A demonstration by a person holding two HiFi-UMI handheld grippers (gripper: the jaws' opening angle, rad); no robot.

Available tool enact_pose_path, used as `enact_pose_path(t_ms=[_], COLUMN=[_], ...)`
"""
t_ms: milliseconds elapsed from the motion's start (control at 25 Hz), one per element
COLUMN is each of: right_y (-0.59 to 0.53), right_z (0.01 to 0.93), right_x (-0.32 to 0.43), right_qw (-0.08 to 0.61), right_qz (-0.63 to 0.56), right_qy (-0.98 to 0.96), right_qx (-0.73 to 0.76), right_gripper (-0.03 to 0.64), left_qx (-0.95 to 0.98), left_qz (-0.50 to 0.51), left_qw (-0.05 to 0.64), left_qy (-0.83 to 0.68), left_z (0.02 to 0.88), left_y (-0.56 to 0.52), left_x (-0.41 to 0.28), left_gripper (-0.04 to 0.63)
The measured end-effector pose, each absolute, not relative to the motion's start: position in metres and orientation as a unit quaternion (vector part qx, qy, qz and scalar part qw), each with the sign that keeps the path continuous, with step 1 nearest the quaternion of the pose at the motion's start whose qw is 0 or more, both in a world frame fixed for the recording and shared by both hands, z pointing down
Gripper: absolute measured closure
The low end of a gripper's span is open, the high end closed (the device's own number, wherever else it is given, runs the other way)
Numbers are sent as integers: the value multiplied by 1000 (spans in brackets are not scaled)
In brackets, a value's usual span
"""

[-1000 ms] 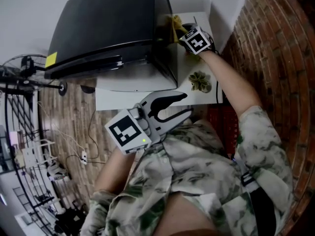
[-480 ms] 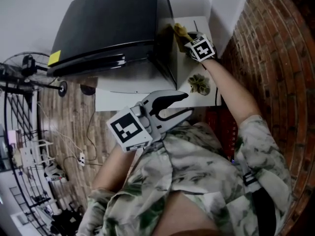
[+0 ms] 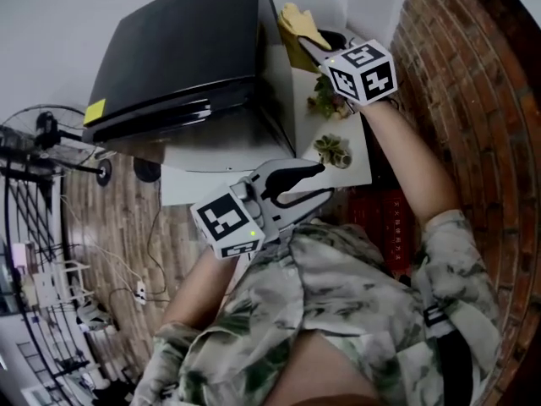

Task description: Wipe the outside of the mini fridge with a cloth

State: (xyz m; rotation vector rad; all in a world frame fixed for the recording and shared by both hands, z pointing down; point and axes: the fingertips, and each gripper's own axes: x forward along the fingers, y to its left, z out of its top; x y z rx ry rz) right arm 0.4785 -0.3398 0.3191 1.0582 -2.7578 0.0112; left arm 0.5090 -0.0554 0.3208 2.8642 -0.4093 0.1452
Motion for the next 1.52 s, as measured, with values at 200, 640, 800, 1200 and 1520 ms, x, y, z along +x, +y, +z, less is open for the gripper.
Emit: enact_pose_path(t_ms=[200, 640, 800, 1200, 1520], right_y=[-319, -316, -315, -305, -294], right_z=[277, 372, 401, 512, 569], right_x=[467, 439, 437, 434, 436], right_qw=[76, 140, 158, 235, 280], right_qz=[-24, -4, 5, 52, 90], right_qy=[-936, -938, -937, -924, -911], right_qx=[343, 316, 313, 297, 288], right_gripper=[520, 520, 520, 520, 520], left_qx=[983, 978, 976, 973, 971], left_qz=[46, 56, 59, 69, 72], left_qw=[118, 128, 132, 141, 145], left_qy=[-129, -155, -162, -171, -174], left_z=[311, 318, 322, 331, 334], left_y=[-50, -48, -48, -49, -48], left_x=[521, 510, 506, 504, 505], left_gripper=[457, 457, 457, 457, 457])
